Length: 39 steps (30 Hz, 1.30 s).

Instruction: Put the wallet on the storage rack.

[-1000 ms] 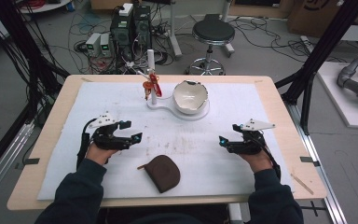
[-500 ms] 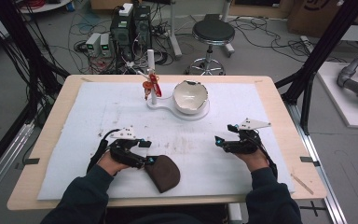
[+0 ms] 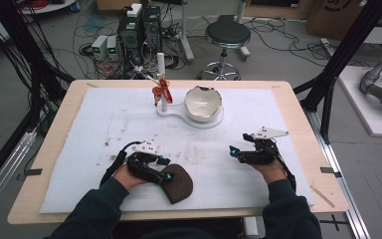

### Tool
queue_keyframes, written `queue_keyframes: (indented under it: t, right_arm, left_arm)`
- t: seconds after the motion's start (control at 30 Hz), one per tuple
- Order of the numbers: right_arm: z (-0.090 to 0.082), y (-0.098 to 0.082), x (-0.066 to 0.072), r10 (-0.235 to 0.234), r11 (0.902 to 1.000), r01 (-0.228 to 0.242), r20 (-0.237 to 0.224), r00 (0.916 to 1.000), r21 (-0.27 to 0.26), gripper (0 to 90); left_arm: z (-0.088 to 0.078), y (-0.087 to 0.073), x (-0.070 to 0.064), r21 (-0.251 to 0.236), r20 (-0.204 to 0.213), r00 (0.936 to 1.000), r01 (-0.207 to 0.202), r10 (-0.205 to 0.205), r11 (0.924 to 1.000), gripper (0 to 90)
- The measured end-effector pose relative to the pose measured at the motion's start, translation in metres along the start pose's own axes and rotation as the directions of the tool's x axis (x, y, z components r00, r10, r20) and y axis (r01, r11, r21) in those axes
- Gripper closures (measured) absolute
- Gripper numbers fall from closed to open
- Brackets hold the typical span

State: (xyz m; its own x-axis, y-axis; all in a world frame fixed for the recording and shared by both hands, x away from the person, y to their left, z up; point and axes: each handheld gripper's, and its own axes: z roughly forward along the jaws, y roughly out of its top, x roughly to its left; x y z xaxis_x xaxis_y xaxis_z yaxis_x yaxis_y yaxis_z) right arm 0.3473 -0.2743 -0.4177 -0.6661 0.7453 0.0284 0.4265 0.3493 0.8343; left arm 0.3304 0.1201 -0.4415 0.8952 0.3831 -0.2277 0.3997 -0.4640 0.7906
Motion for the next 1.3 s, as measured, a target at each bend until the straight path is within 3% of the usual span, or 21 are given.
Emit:
queue_keyframes:
  t: [0.1, 0.2, 0.23, 0.3, 0.33, 0.4, 0.43, 0.47, 0.6, 0.67, 0.77, 0.83, 0.93, 0.97, 1.0, 1.03, 1.07, 1.17, 1.2, 1.23, 1.3]
  right_arm:
    - [-0.001, 0.000, 0.000, 0.000, 1.0000, 0.000, 0.001, 1.0000, -0.001, 24.1]
    - [0.000, 0.000, 0.000, 0.001, 1.0000, -0.001, 0.002, 1.0000, 0.001, 24.1]
    - [0.000, 0.000, 0.000, 0.000, 1.0000, 0.000, 0.002, 1.0000, 0.001, 24.1]
    - [0.000, 0.000, 0.000, 0.000, 1.0000, 0.000, 0.003, 1.0000, 0.000, 24.1]
    - [0.000, 0.000, 0.000, 0.001, 1.0000, -0.001, 0.003, 1.0000, 0.000, 24.1]
    - [-0.001, 0.000, 0.000, 0.001, 1.0000, -0.001, 0.003, 1.0000, -0.001, 24.1]
    - [-0.001, 0.000, -0.001, 0.002, 1.0000, -0.002, 0.001, 1.0000, -0.001, 24.1]
    - [0.000, 0.000, -0.001, -0.001, 1.0000, 0.001, -0.002, 1.0000, 0.001, 24.1]
    - [0.001, 0.000, 0.001, -0.004, 1.0000, 0.004, -0.005, 1.0000, 0.005, 24.1]
    - [0.001, 0.000, 0.001, -0.002, 1.0000, 0.002, -0.008, 1.0000, 0.006, 24.1]
    - [0.002, 0.001, 0.003, 0.002, 1.0000, -0.002, -0.021, 0.9998, 0.003, 24.1]
    - [0.004, 0.002, 0.006, 0.001, 1.0000, -0.001, -0.044, 0.9990, 0.002, 24.1]
    - [0.012, 0.004, 0.017, -0.015, 0.9994, 0.018, -0.104, 0.9945, 0.030, 24.4]
    - [0.016, 0.005, 0.021, -0.024, 0.9988, 0.029, -0.124, 0.9921, 0.040, 24.3]
    - [0.021, 0.006, 0.028, -0.035, 0.9979, 0.042, -0.150, 0.9881, 0.048, 24.3]
    - [0.021, 0.006, 0.028, -0.035, 0.9979, 0.042, -0.150, 0.9881, 0.048, 24.3]
    - [0.029, 0.008, 0.037, -0.050, 0.9963, 0.062, -0.194, 0.9797, 0.059, 24.3]
    - [0.040, 0.011, 0.051, -0.061, 0.9942, 0.082, -0.260, 0.9636, 0.070, 24.6]
    - [0.040, 0.011, 0.051, -0.061, 0.9942, 0.082, -0.260, 0.9636, 0.070, 24.6]
    - [0.046, 0.013, 0.059, -0.064, 0.9924, 0.093, -0.306, 0.9498, 0.081, 29.0]
    - [0.051, 0.014, 0.065, -0.064, 0.9907, 0.100, -0.331, 0.9413, 0.092, 30.8]
  left_arm:
    - [0.002, 0.002, 0.004, -0.031, -0.088, 0.9950, 0.044, -0.047, 0.9985, 41.1]
    - [0.004, 0.004, 0.008, -0.079, -0.195, 0.9754, 0.089, -0.102, 0.9930, 40.5]
    - [0.004, 0.004, 0.008, -0.079, -0.195, 0.9754, 0.089, -0.102, 0.9930, 38.5]
    - [0.006, 0.004, 0.011, -0.103, -0.232, 0.9629, 0.117, -0.138, 0.9878, 37.2]
    - [0.006, 0.004, 0.011, -0.102, -0.236, 0.9618, 0.117, -0.138, 0.9879, 36.1]
    - [0.005, 0.005, 0.010, -0.102, -0.217, 0.9680, 0.106, -0.126, 0.9891, 36.8]
    - [0.004, 0.005, 0.010, -0.088, -0.183, 0.9745, 0.115, -0.129, 0.9895, 36.2]
    - [0.004, 0.004, 0.011, -0.050, -0.146, 0.9811, 0.121, -0.127, 0.9913, 29.7]
    - [0.005, 0.002, 0.017, -0.049, -0.100, 0.9800, 0.168, -0.172, 0.9846, 29.6]
    - [0.005, 0.002, 0.018, -0.050, -0.086, 0.9795, 0.178, -0.182, 0.9827, 34.0]
    - [0.006, 0.002, 0.016, -0.058, -0.096, 0.9746, 0.197, -0.202, 0.9786, 36.2]
    - [0.010, 0.003, 0.008, -0.083, -0.146, 0.9708, 0.180, -0.191, 0.9801, 37.7]
    - [0.014, 0.006, 0.003, -0.099, -0.178, 0.9751, 0.117, -0.133, 0.9882, 38.5]
    - [0.014, 0.006, 0.003, -0.099, -0.178, 0.9751, 0.117, -0.133, 0.9882, 38.7]
    - [0.015, 0.006, 0.002, -0.106, -0.184, 0.9781, 0.078, -0.096, 0.9913, 38.9]
    - [0.015, 0.006, 0.002, -0.106, -0.184, 0.9781, 0.078, -0.096, 0.9913, 39.0]
    - [0.015, 0.007, 0.000, -0.113, -0.191, 0.9793, 0.047, -0.068, 0.9925, 39.1]
    - [0.015, 0.009, -0.003, -0.114, -0.203, 0.9784, 0.017, -0.040, 0.9933, 39.9]
    - [0.015, 0.009, -0.003, -0.118, -0.205, 0.9782, 0.006, -0.030, 0.9930, 39.9]
    - [0.015, 0.009, -0.003, -0.116, -0.207, 0.9780, 0.003, -0.027, 0.9933, 40.7]
    - [0.015, 0.009, -0.002, -0.121, -0.202, 0.9786, 0.014, -0.039, 0.9926, 41.0]
